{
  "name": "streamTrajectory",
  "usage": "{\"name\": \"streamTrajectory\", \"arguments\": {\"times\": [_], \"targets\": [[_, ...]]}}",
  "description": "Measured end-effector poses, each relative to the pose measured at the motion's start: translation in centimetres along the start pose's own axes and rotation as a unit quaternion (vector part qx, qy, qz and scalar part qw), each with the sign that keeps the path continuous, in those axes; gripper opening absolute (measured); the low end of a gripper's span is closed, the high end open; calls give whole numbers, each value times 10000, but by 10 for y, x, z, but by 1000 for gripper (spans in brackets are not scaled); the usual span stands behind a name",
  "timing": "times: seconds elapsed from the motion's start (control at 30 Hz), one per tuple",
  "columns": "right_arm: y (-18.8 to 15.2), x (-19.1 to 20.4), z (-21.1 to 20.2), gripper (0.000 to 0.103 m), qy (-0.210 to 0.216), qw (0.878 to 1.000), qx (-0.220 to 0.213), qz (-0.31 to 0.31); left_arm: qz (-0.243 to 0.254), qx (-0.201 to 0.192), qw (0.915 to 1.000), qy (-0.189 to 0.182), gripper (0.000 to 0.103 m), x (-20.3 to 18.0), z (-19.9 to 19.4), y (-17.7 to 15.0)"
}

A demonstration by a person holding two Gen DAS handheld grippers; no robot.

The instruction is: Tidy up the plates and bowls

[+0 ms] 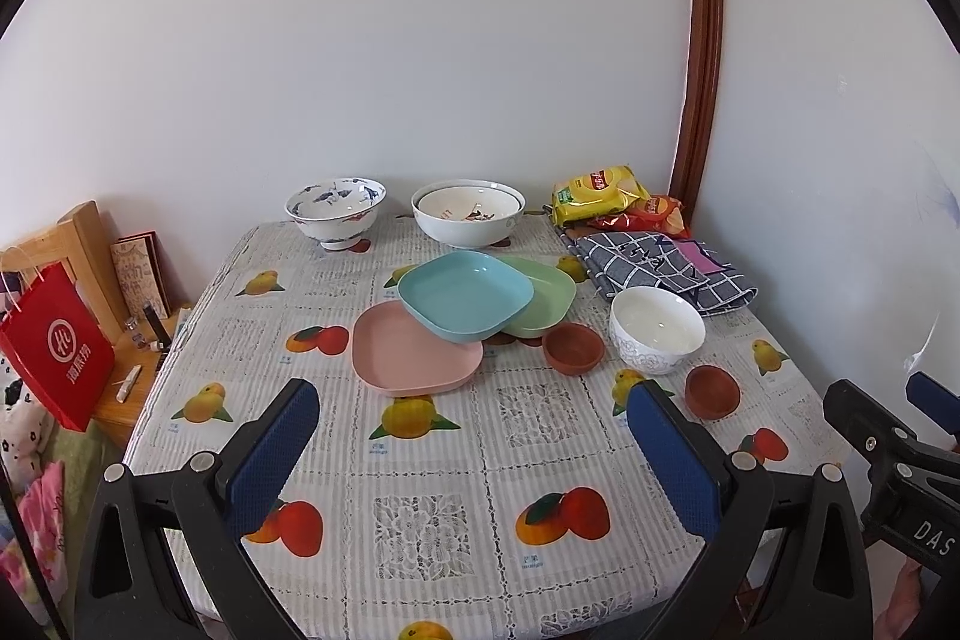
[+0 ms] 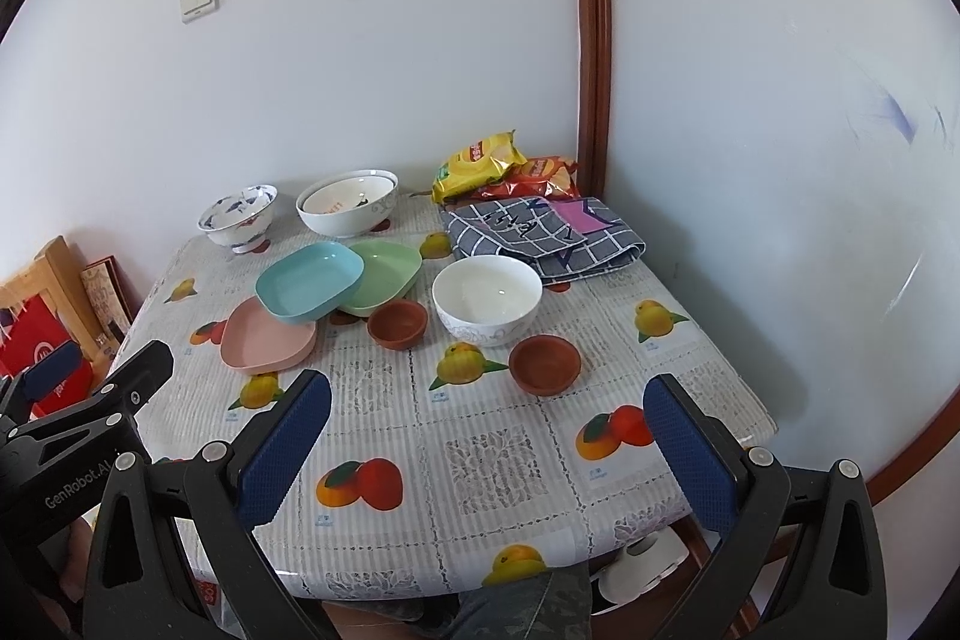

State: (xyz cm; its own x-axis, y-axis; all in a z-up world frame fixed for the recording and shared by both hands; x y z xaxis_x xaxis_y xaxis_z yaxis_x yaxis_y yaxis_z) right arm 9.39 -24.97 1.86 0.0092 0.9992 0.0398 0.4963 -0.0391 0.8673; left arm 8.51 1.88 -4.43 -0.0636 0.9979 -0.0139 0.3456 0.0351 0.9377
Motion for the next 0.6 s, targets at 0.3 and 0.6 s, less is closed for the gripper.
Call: {"name": "streamTrajectory", "arguments": {"times": [0.3,0.6], "targets": [[7,4,14,103,163,9997,11,165,-37,109,9999,-15,103,5,22,6],[7,4,50,103,89,9994,277,209,-94,354,9993,-2,103,14,54,6]]}}
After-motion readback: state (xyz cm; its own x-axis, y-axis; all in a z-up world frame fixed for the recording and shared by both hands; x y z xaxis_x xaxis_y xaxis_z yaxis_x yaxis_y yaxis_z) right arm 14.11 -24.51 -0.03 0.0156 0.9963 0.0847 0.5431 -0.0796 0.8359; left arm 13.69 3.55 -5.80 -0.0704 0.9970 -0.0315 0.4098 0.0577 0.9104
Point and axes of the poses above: each gripper's, at about its wrist camera, not at the fingertips, and z roughly the way its jaws point, x to its left, y to its top, the point moved 10 cm from there along z, roughly the way its jaws point, and after that the axes turned 14 degrees about -x, right-handed, at the moved point
